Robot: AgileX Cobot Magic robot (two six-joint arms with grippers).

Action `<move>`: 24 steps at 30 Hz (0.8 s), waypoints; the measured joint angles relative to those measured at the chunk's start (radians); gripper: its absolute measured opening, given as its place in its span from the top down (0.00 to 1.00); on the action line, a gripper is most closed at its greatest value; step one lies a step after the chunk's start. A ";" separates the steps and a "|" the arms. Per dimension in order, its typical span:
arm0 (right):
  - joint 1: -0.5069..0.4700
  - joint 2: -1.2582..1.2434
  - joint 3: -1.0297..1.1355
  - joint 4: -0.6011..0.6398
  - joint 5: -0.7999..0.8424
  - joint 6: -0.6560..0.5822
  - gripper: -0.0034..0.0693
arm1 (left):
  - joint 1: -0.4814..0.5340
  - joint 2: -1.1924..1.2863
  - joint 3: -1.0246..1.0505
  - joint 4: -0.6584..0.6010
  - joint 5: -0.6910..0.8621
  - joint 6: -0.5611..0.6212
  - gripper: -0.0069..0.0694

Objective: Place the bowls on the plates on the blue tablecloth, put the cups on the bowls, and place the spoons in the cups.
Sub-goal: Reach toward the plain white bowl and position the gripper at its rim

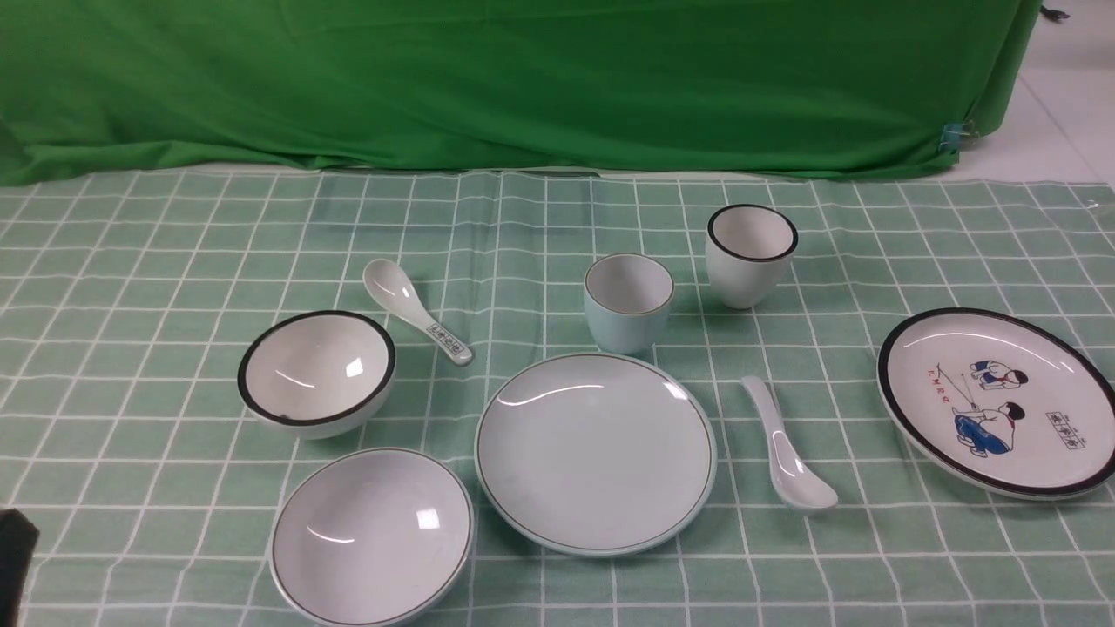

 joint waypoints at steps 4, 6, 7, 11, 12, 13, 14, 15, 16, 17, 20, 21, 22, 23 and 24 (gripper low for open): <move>0.000 0.000 0.000 0.039 -0.050 0.048 0.62 | 0.000 0.000 0.000 -0.131 -0.089 -0.051 0.89; 0.000 0.000 0.000 0.130 -0.118 0.144 0.62 | 0.000 0.000 0.000 -0.149 -0.142 -0.101 0.89; 0.000 0.000 0.000 0.169 -0.150 0.200 0.62 | 0.000 0.000 0.000 -0.151 -0.165 -0.126 0.89; 0.000 0.000 0.000 0.254 -0.310 0.501 0.62 | 0.000 0.000 0.000 -0.130 -0.347 -0.237 0.89; 0.000 0.000 0.000 0.263 -0.367 0.560 0.62 | 0.000 0.000 0.000 -0.090 -0.400 -0.288 0.89; 0.000 0.000 0.000 0.265 -0.393 0.590 0.62 | 0.000 0.000 -0.007 -0.053 -0.436 -0.318 0.89; 0.000 0.000 0.000 0.268 -0.414 0.605 0.62 | 0.000 -0.001 -0.029 0.007 -0.455 -0.348 0.89; 0.000 0.000 0.000 0.270 -0.434 0.611 0.62 | 0.000 0.000 -0.057 0.063 -0.462 -0.374 0.89; 0.000 0.000 0.000 0.270 -0.436 0.611 0.62 | 0.000 0.000 -0.075 0.093 -0.463 -0.379 0.89; 0.000 0.000 0.000 0.271 -0.447 0.604 0.62 | 0.000 0.015 -0.153 0.195 -0.460 -0.410 0.89; 0.000 0.000 0.000 0.272 -0.467 0.576 0.62 | 0.000 0.083 -0.362 0.349 -0.344 -0.447 0.89; 0.000 0.000 0.000 0.272 -0.471 0.576 0.62 | 0.000 0.140 -0.458 0.405 -0.242 -0.455 0.89; 0.000 0.000 0.000 0.273 -0.473 0.576 0.62 | 0.000 0.189 -0.550 0.443 -0.119 -0.457 0.89; 0.000 0.000 0.000 0.273 -0.469 0.584 0.62 | 0.000 0.256 -0.619 0.467 0.016 -0.453 0.89; 0.002 0.000 -0.007 0.273 -0.437 0.596 0.62 | 0.000 0.332 -0.703 0.480 0.160 -0.444 0.89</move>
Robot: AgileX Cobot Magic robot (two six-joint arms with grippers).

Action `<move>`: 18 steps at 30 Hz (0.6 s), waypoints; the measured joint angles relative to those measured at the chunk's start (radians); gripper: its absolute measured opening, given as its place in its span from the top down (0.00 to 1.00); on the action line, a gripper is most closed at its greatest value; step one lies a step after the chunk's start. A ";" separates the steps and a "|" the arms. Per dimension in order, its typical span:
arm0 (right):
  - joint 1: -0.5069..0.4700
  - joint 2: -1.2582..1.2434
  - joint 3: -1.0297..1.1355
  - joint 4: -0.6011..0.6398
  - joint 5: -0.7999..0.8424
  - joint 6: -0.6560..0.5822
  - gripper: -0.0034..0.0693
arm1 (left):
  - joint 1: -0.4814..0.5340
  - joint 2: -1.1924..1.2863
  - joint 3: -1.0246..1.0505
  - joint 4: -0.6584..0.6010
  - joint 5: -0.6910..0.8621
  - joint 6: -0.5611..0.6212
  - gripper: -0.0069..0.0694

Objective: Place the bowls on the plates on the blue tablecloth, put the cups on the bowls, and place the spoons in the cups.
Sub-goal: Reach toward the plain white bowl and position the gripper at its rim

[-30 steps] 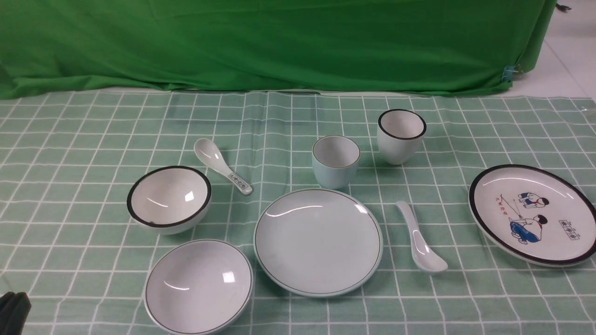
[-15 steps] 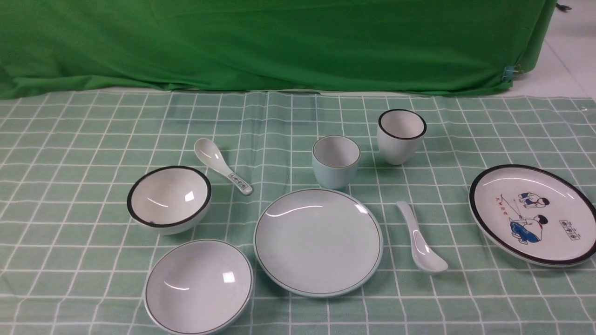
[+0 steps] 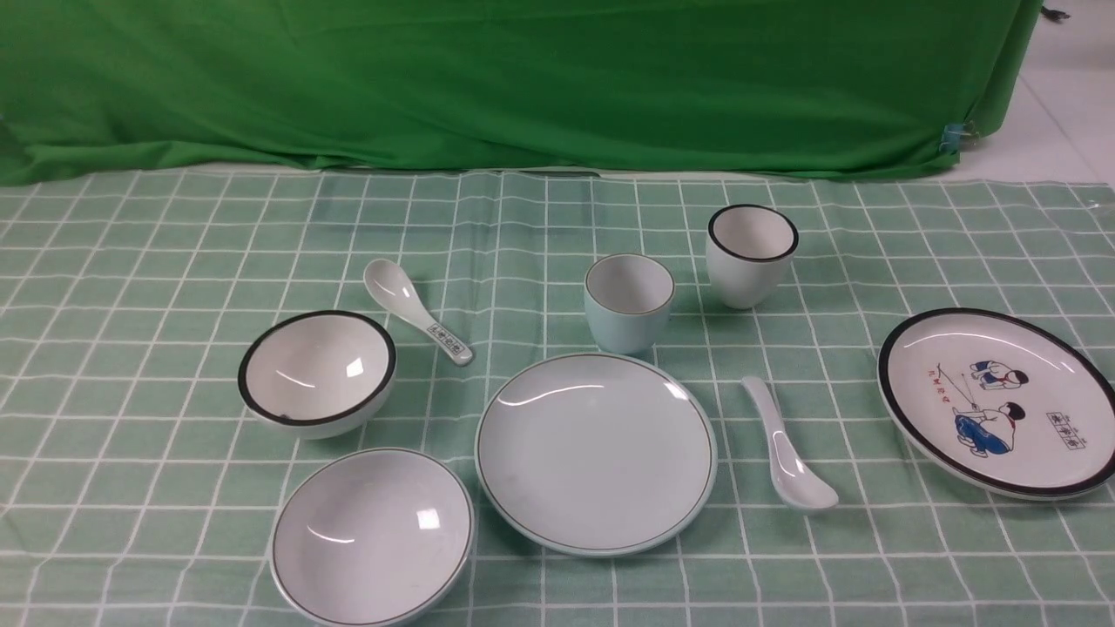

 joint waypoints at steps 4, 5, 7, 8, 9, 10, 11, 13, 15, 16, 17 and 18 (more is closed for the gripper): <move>0.056 0.058 -0.218 -0.001 0.350 -0.105 0.81 | 0.000 0.337 -0.120 -0.038 0.491 0.096 0.89; 0.066 0.086 -0.258 -0.001 0.403 -0.136 0.85 | 0.000 0.392 -0.121 -0.057 0.535 0.123 0.89; 0.100 0.171 -0.382 -0.001 0.571 -0.192 0.90 | 0.000 0.497 -0.119 -0.091 0.588 0.172 0.89; 0.117 0.217 -0.436 -0.001 0.629 -0.219 0.91 | 0.000 0.547 -0.118 -0.115 0.607 0.209 0.89; 0.134 0.254 -0.489 -0.001 0.728 -0.247 0.92 | 0.000 0.607 -0.117 -0.147 0.619 0.249 0.89; 0.150 0.318 -0.526 -0.001 0.788 -0.275 0.92 | 0.000 0.641 -0.116 -0.177 0.624 0.272 0.89; 0.167 0.371 -0.585 -0.001 0.882 -0.309 0.92 | -0.003 0.696 -0.116 -0.204 0.626 0.298 0.89; 0.197 0.470 -0.665 -0.001 1.012 -0.353 0.92 | -0.019 0.775 -0.116 -0.239 0.617 0.330 0.90; 0.222 0.560 -0.724 -0.001 1.102 -0.396 0.92 | -0.060 0.841 -0.120 -0.250 0.592 0.337 0.90; 0.233 0.598 -0.745 -0.001 1.124 -0.414 0.92 | -0.084 0.868 -0.124 -0.246 0.579 0.337 0.90; 0.242 0.633 -0.761 -0.001 1.145 -0.421 0.92 | -0.110 0.894 -0.128 -0.233 0.566 0.325 0.90; 0.251 0.663 -0.771 -0.001 1.157 -0.438 0.92 | -0.136 0.917 -0.134 -0.209 0.559 0.313 0.91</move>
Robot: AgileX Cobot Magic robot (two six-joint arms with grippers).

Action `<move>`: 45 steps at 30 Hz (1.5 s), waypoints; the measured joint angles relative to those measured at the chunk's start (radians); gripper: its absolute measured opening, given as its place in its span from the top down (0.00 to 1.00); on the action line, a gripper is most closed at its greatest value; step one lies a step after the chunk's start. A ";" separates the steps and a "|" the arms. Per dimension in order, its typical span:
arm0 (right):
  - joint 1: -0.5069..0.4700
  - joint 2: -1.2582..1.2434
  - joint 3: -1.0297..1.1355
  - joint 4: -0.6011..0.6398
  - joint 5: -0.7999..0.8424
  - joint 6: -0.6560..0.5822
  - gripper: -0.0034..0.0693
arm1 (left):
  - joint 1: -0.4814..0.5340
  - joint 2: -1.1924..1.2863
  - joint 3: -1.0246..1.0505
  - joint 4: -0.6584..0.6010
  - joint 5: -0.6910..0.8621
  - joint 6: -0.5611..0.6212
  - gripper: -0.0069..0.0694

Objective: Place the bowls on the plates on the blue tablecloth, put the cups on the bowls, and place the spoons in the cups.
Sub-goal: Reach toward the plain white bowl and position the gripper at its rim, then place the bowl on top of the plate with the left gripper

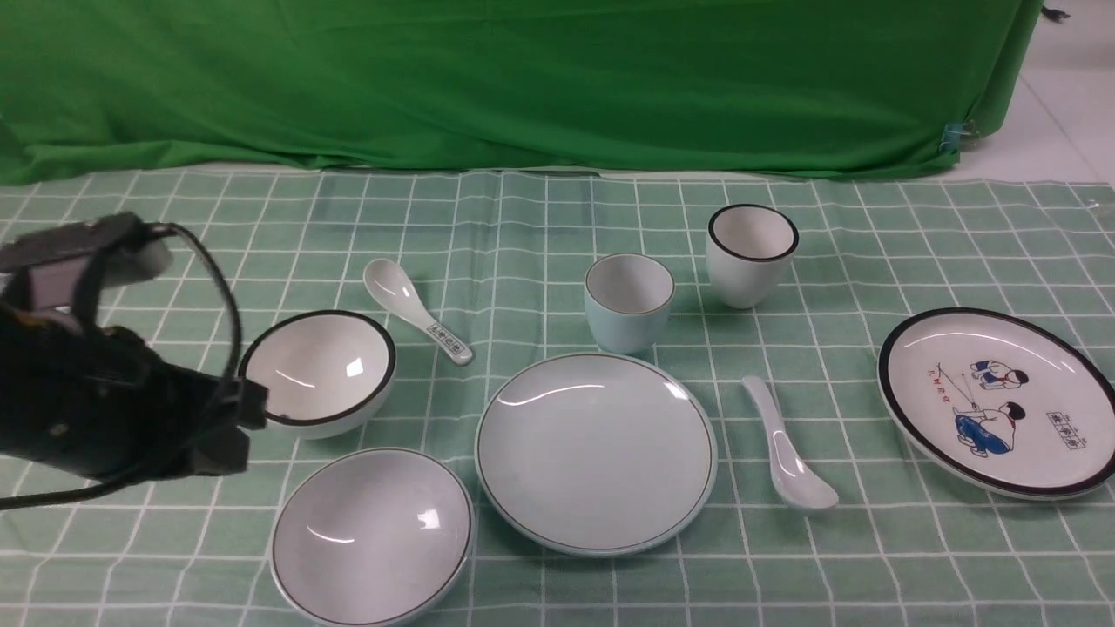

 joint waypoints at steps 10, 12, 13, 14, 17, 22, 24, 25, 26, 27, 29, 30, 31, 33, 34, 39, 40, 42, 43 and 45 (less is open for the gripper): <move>0.025 0.111 -0.010 0.003 -0.044 -0.029 0.88 | -0.134 0.175 -0.016 0.275 -0.130 -0.266 0.84; 0.025 0.111 -0.011 0.003 -0.056 -0.029 0.88 | -0.134 0.193 -0.016 0.276 -0.144 -0.270 0.78; 0.025 0.111 -0.011 0.003 -0.060 -0.029 0.88 | -0.134 0.204 -0.016 0.273 -0.148 -0.272 0.73; 0.025 0.111 -0.011 0.003 -0.062 -0.029 0.87 | -0.134 0.214 -0.016 0.268 -0.152 -0.273 0.68; 0.025 0.111 -0.011 0.003 -0.069 -0.029 0.86 | -0.134 0.238 -0.016 0.264 -0.162 -0.276 0.56; 0.026 0.111 -0.011 0.003 -0.093 -0.029 0.85 | -0.134 0.308 -0.016 0.239 -0.167 -0.276 0.33; 0.026 0.111 -0.011 0.003 -0.094 -0.029 0.85 | -0.134 0.332 -0.016 0.239 -0.163 -0.276 0.32; 0.026 0.111 -0.011 0.003 -0.094 -0.029 0.84 | -0.134 0.341 -0.016 0.239 -0.163 -0.276 0.34; 0.026 0.111 -0.011 0.003 -0.094 -0.029 0.84 | -0.134 0.343 -0.016 0.233 -0.163 -0.276 0.34; 0.026 0.111 -0.011 0.003 -0.097 -0.029 0.83 | -0.134 0.354 -0.016 0.233 -0.162 -0.276 0.42; 0.026 0.111 -0.011 0.003 -0.102 -0.029 0.83 | -0.134 0.361 -0.016 0.233 -0.160 -0.276 0.56; 0.026 0.111 -0.011 0.003 -0.102 -0.029 0.83 | -0.134 0.361 -0.016 0.233 -0.160 -0.276 0.58; 0.026 0.111 -0.011 0.002 -0.107 -0.029 0.82 | -0.134 0.361 -0.018 0.239 -0.148 -0.276 0.74; 0.026 0.111 -0.011 0.002 -0.108 -0.029 0.81 | -0.134 0.357 -0.033 0.229 -0.108 -0.275 0.84; 0.026 0.111 -0.011 0.002 -0.108 -0.029 0.81 | -0.134 0.351 -0.047 0.228 -0.080 -0.272 0.86; 0.026 0.111 -0.011 0.002 -0.108 -0.029 0.79 | -0.134 0.285 -0.136 0.239 0.024 -0.251 0.88; 0.026 0.111 -0.011 0.002 -0.108 -0.029 0.79 | -0.134 0.269 -0.161 0.227 0.025 -0.246 0.88; 0.026 0.111 -0.011 0.002 -0.108 -0.029 0.78 | -0.134 0.238 -0.218 0.152 0.022 -0.209 0.88; 0.026 0.111 -0.011 0.002 -0.108 -0.029 0.78 | -0.138 0.234 -0.241 0.100 0.018 -0.183 0.88; 0.026 0.111 -0.011 0.002 -0.108 -0.029 0.77 | -0.169 0.244 -0.300 0.005 0.011 -0.126 0.88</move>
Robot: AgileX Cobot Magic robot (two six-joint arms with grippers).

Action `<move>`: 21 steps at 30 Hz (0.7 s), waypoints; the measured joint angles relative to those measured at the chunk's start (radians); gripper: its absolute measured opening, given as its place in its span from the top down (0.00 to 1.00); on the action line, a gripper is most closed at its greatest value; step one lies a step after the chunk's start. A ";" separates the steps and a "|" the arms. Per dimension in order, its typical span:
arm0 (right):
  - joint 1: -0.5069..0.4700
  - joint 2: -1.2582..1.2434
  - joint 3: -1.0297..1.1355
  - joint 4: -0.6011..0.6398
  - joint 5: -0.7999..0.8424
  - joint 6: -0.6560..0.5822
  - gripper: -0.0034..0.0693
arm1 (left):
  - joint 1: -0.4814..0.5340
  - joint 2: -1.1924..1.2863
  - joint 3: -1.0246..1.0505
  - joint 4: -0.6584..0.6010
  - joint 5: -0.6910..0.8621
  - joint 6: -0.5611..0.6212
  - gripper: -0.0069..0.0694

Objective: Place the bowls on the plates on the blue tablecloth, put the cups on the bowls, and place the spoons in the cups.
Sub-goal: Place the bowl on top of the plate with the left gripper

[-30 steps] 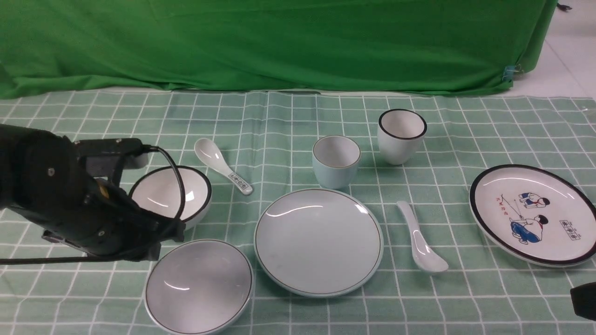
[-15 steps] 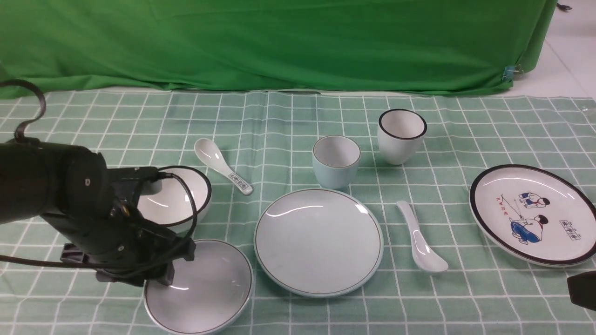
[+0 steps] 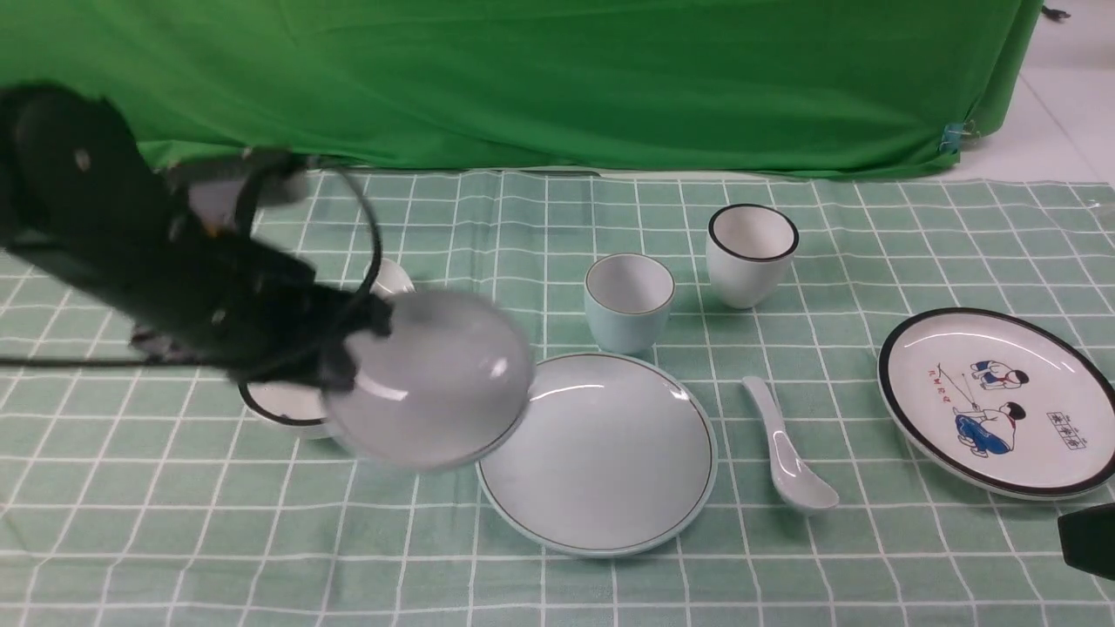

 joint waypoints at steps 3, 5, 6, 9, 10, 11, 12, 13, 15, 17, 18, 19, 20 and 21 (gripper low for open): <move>0.000 0.000 0.000 0.000 0.000 -0.001 0.77 | -0.066 0.056 -0.061 -0.029 -0.007 -0.001 0.88; 0.000 0.000 0.000 0.000 0.000 -0.001 0.76 | -0.127 0.133 -0.109 -0.017 -0.016 -0.017 0.88; 0.000 0.000 0.000 0.000 0.000 -0.001 0.76 | -0.150 0.172 -0.130 -0.007 -0.020 -0.022 0.88; 0.000 0.000 0.000 0.000 0.000 -0.001 0.76 | -0.194 0.279 -0.175 0.006 -0.026 -0.052 0.88; 0.000 0.000 0.000 0.000 0.000 -0.001 0.76 | -0.196 0.292 -0.180 0.006 -0.026 -0.056 0.88; 0.000 0.000 0.000 0.000 0.000 -0.001 0.76 | -0.198 0.318 -0.192 0.005 -0.027 -0.066 0.88; 0.000 0.000 0.000 0.000 -0.001 -0.001 0.76 | -0.199 0.354 -0.202 0.007 -0.035 -0.073 0.88; 0.000 0.000 0.000 -0.001 -0.004 -0.001 0.76 | -0.199 0.374 -0.204 0.010 -0.048 -0.074 0.88; 0.000 0.002 0.000 -0.002 -0.021 -0.001 0.76 | -0.199 0.401 -0.209 0.017 -0.065 -0.076 0.88; 0.000 0.013 -0.007 -0.003 -0.031 -0.001 0.76 | -0.199 0.415 -0.211 0.024 -0.073 -0.076 0.88; 0.000 0.042 -0.024 -0.003 -0.033 -0.001 0.76 | -0.199 0.424 -0.211 0.028 -0.076 -0.076 0.88; 0.000 0.064 -0.036 -0.003 -0.033 -0.001 0.76 | -0.199 0.429 -0.211 0.029 -0.077 -0.076 0.88; 0.000 0.076 -0.050 -0.003 -0.032 -0.002 0.76 | -0.199 0.430 -0.211 0.030 -0.077 -0.076 0.88; 0.000 0.138 -0.088 -0.003 -0.027 -0.007 0.76 | -0.199 0.434 -0.211 0.033 -0.077 -0.076 0.88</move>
